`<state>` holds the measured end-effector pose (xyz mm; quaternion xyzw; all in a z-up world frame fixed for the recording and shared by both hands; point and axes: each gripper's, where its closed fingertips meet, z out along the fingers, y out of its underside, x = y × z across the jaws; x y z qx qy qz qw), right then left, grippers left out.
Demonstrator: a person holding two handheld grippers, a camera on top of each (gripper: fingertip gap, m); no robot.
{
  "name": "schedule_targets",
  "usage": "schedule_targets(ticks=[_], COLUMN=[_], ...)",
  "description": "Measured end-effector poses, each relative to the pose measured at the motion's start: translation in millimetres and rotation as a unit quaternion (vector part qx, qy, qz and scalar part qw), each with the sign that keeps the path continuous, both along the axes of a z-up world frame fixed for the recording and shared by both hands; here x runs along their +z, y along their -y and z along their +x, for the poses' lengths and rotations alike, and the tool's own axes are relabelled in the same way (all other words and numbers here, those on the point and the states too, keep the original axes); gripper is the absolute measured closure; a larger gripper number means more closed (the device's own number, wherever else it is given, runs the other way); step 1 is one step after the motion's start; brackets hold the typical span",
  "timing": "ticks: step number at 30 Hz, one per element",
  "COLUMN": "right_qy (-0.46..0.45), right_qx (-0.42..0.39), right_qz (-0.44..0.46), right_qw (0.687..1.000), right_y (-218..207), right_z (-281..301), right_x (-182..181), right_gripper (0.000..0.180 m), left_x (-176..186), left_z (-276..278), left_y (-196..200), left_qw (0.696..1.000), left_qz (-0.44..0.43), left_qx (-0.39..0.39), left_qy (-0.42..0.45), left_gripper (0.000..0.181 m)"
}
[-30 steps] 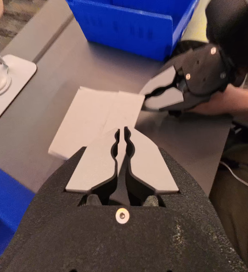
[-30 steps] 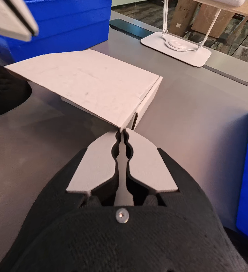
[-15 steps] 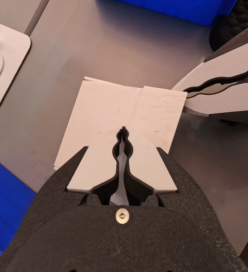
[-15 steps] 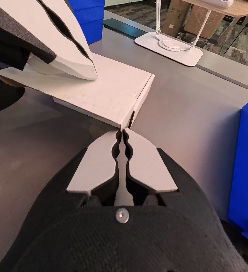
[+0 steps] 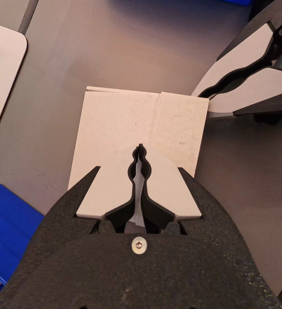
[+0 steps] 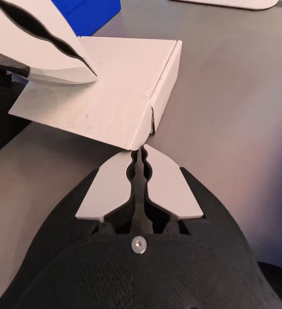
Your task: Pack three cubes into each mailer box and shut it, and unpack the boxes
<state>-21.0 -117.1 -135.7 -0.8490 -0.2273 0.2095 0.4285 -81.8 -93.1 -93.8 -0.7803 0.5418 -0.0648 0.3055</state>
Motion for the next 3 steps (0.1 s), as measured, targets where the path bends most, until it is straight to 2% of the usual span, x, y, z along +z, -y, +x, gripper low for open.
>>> schedule_targets(ticks=[2,3], right_qy=[-0.004,-0.006], right_qx=[0.007,0.017], right_qz=[-0.010,-0.011], right_qw=[1.000,1.000], right_y=[-1.2,-0.3], right_z=[-1.6,-3.8], right_x=[-1.5,-1.3], right_gripper=[0.172,0.165], left_x=[-0.4,-0.5], left_z=[-0.7,-1.0], left_y=[-0.7,-1.0], left_qw=[1.000,1.000], left_qz=[-0.003,-0.003], left_qx=[0.000,0.000], left_qy=[-0.002,-0.002], left_gripper=[0.181,0.181])
